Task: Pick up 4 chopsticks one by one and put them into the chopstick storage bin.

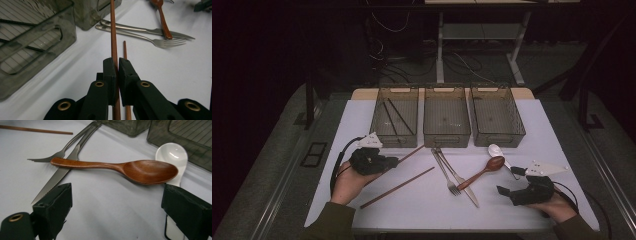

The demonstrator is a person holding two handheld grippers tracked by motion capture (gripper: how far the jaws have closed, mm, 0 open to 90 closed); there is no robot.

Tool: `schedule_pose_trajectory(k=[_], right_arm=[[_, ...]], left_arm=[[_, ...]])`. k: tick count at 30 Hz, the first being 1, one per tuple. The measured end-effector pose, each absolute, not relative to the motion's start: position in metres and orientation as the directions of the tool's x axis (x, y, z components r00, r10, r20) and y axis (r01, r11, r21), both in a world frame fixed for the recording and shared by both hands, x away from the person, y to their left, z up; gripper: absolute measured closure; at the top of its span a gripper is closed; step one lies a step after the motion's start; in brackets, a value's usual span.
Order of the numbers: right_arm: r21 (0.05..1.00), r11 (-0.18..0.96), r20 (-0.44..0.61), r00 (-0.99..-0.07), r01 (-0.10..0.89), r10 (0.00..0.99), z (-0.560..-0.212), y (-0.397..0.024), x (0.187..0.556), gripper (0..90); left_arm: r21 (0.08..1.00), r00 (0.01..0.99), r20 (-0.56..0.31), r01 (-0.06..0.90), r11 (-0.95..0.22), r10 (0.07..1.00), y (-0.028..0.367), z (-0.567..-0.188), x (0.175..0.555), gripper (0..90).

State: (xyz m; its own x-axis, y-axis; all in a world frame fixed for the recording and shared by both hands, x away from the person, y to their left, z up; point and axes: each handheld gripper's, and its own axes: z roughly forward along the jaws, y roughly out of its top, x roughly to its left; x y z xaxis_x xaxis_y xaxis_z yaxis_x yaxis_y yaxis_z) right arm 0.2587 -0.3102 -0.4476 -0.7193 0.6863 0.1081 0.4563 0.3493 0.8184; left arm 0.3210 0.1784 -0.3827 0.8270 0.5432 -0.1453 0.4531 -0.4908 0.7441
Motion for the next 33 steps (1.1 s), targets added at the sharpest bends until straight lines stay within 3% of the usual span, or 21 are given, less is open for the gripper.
schedule_pose_trajectory(k=[19,33], right_arm=[[0.814,0.352,0.123,-0.729,0.462,0.673,-0.449,-0.310,0.257,9.8],[0.816,0.353,0.119,-0.731,0.457,0.672,-0.448,-0.311,0.257,9.8]], left_arm=[[0.794,0.795,-0.092,0.422,-0.437,0.600,0.180,-0.346,0.365,83.5],[0.800,0.714,-0.114,0.478,-0.363,0.690,0.175,-0.344,0.418,83.5]])
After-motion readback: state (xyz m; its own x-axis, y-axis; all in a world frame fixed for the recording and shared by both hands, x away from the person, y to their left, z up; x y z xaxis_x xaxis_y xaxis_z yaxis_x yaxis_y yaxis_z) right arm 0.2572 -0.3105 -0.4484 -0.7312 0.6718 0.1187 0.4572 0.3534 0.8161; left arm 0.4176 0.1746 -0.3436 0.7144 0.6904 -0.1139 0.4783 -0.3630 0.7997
